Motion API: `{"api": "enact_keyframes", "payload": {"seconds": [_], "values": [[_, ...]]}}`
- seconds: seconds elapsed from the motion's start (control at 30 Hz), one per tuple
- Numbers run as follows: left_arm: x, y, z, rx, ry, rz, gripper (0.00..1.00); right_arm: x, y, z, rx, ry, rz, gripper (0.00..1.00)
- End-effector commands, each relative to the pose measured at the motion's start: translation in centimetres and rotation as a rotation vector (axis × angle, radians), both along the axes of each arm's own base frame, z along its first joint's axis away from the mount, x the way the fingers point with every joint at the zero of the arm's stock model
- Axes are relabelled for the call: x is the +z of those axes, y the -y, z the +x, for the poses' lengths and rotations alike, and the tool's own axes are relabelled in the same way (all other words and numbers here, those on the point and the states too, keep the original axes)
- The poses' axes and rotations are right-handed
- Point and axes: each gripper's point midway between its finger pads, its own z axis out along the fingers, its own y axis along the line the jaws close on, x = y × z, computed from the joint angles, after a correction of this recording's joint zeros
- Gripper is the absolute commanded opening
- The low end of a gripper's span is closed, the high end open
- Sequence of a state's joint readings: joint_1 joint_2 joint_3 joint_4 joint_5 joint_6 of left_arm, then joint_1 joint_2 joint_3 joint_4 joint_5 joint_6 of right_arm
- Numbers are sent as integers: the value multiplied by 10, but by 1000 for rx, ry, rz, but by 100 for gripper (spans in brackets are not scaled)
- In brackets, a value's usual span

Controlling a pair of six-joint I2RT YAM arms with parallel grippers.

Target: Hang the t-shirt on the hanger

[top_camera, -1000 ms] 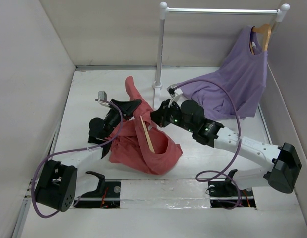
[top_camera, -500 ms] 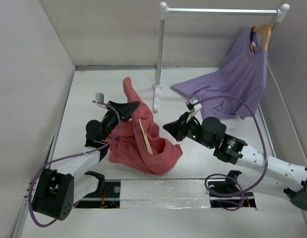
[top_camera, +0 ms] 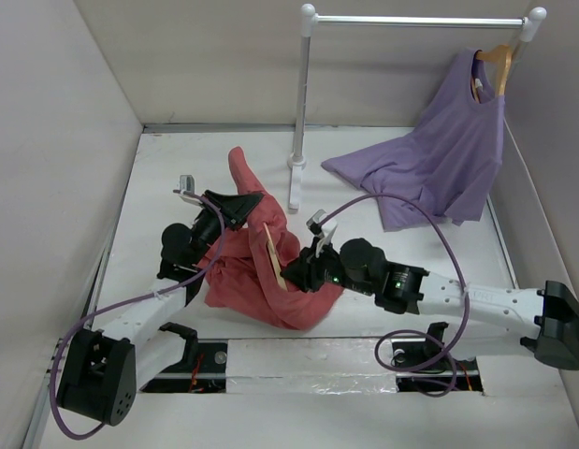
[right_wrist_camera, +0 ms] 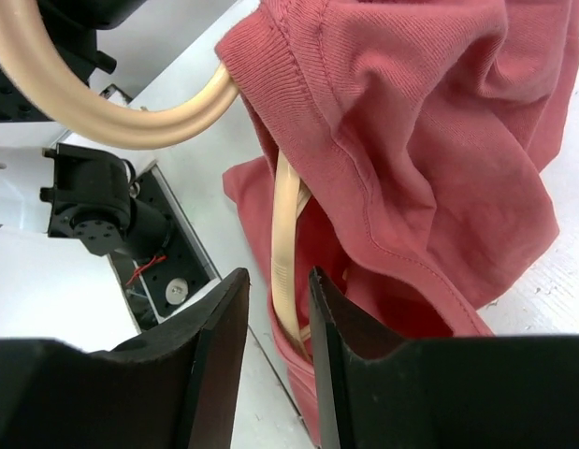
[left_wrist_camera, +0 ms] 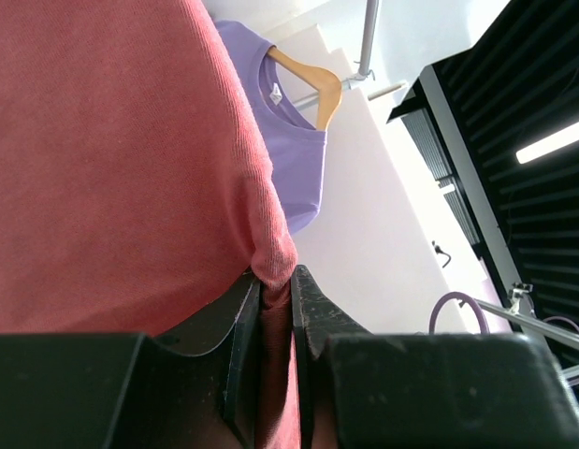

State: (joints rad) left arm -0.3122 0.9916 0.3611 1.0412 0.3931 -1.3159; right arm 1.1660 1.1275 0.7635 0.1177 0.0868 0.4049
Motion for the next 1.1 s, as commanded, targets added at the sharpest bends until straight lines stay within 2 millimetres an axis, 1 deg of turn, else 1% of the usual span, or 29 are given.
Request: {"api": "enact_keyframes", "payload": {"seconds": [0.0, 0.03, 0.17, 0.2, 0.27, 0.3, 0.37, 0.47, 0.5, 0.53, 0.57, 0.6, 0.63, 0.7, 0.73, 0.77, 0.83, 0.87, 0.93, 0.97, 1.0, 1.03, 1.07], "values": [[46, -3, -8, 8, 147, -27, 0, 28, -13, 6, -14, 36, 95, 38], [46, -3, -8, 11, 147, -29, 0, 20, -17, 7, -10, 30, 82, 38], [47, 3, -11, -9, 145, -26, 0, 13, -27, 13, -17, 27, 72, 39], [46, 4, -10, -12, 142, -24, 0, 15, -30, 14, -16, 32, 85, 39], [46, 3, -12, -10, 144, -27, 0, 13, -33, 16, -22, 30, 81, 39], [46, 2, -11, -7, 144, -28, 0, 8, -32, 21, -48, 29, 67, 39], [47, 3, -12, -11, 146, -22, 0, 10, -30, 26, -85, 33, 76, 37], [45, 2, -13, -8, 143, -20, 0, 11, -28, 28, -98, 44, 105, 36], [45, 2, -13, -6, 143, -20, 0, 13, -28, 29, -100, 52, 115, 29], [44, 2, -12, -4, 143, -13, 0, 14, -27, 29, -103, 53, 116, 8], [44, 0, -9, 6, 138, -3, 0, 14, -26, 29, -105, 52, 113, 3], [43, 1, -9, 6, 135, 8, 0, 13, -24, 29, -112, 47, 109, 0], [43, 0, -9, 10, 139, 15, 0, 16, -22, 28, -110, 50, 118, 0], [38, -5, 0, 57, 126, 68, 0, 11, -17, 24, -103, 39, 101, 0], [40, -11, 2, 85, 134, 83, 0, 16, -12, 22, -105, 40, 111, 0], [33, -14, 7, 109, 121, 130, 5, 11, -8, 20, -106, 32, 101, 0], [42, -18, 11, 148, 138, 167, 12, 8, -2, 18, -111, 17, 89, 0], [40, -19, 13, 156, 126, 189, 14, 11, 2, 16, -113, 21, 95, 0], [44, -20, 14, 172, 147, 201, 20, 10, 8, 16, -122, 19, 83, 0], [40, -20, 16, 172, 130, 221, 28, 11, 10, 15, -123, 20, 84, 0], [47, -20, 18, 181, 151, 248, 33, 15, 13, 14, -125, 20, 89, 0], [47, -20, 20, 181, 148, 263, 37, 16, 14, 13, -121, 23, 91, 0], [46, -20, 21, 180, 142, 275, 45, 18, 14, 13, -121, 28, 96, 0]]}}
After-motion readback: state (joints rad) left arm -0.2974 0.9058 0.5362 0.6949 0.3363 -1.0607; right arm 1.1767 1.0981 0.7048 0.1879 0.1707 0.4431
